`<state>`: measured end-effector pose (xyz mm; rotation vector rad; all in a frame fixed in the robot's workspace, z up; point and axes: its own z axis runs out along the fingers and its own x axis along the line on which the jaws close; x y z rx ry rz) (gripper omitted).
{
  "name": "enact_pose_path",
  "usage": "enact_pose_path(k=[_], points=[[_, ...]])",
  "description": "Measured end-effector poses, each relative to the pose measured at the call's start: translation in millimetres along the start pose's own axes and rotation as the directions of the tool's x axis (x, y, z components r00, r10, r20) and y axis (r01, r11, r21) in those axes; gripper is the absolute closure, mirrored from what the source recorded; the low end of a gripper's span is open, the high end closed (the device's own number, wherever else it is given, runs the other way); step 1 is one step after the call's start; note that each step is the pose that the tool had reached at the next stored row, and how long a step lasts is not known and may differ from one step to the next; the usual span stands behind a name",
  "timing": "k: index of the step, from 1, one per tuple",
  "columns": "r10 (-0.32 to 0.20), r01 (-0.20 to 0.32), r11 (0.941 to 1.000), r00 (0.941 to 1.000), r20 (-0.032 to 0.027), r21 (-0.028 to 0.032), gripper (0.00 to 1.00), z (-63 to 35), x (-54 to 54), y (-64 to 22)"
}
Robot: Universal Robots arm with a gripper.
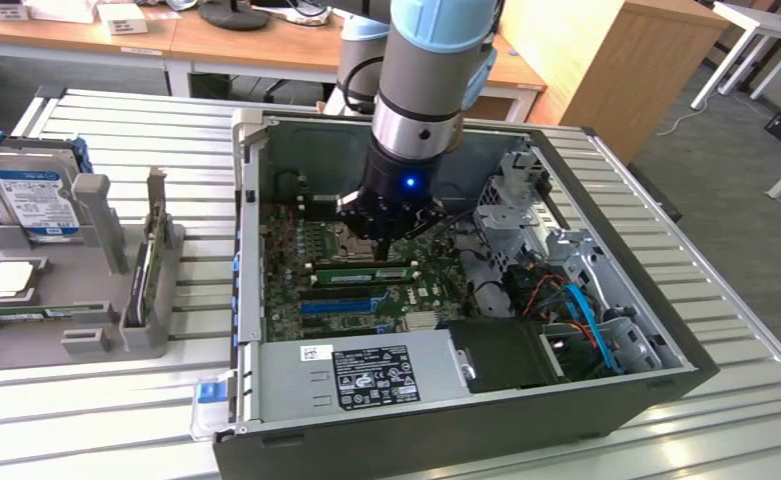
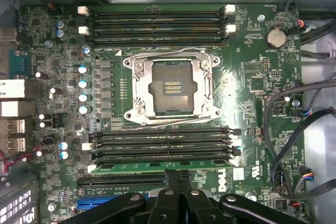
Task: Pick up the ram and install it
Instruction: 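Press down the ram until it locks into place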
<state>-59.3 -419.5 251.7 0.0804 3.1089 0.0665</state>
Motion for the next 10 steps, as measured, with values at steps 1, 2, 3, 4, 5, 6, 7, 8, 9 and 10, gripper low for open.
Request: enact_pose_path(k=[1, 2, 3, 4, 5, 6, 7, 8, 9, 10], points=[[0.000, 0.000, 1.0000, 1.0000, 0.0002, 0.0000, 0.89, -0.1, 1.0, -0.1], [0.000, 0.000, 1.0000, 1.0000, 0.0005, 0.0000, 0.89, -0.1, 2.0, -0.1], [0.000, 0.000, 1.0000, 1.0000, 0.0007, 0.0000, 0.89, -0.1, 2.8, -0.1], [0.000, 0.000, 1.0000, 1.0000, 0.0008, -0.0001, 0.89, -0.1, 3.2, -0.1], [0.000, 0.000, 1.0000, 1.0000, 0.0008, -0.0001, 0.89, -0.1, 3.2, -0.1], [0.000, 0.000, 1.0000, 1.0000, 0.0008, 0.0000, 0.89, -0.1, 3.2, -0.2], [0.000, 0.000, 1.0000, 1.0000, 0.0007, 0.0000, 0.89, -0.1, 3.3, -0.2], [0.000, 0.000, 1.0000, 1.0000, 0.0007, 0.0000, 0.89, -0.1, 3.3, -0.2], [0.000, 0.000, 1.0000, 1.0000, 0.0007, 0.0000, 0.89, -0.1, 3.3, -0.2], [0.000, 0.000, 1.0000, 1.0000, 0.0007, 0.0000, 0.89, -0.1, 3.3, -0.2]])
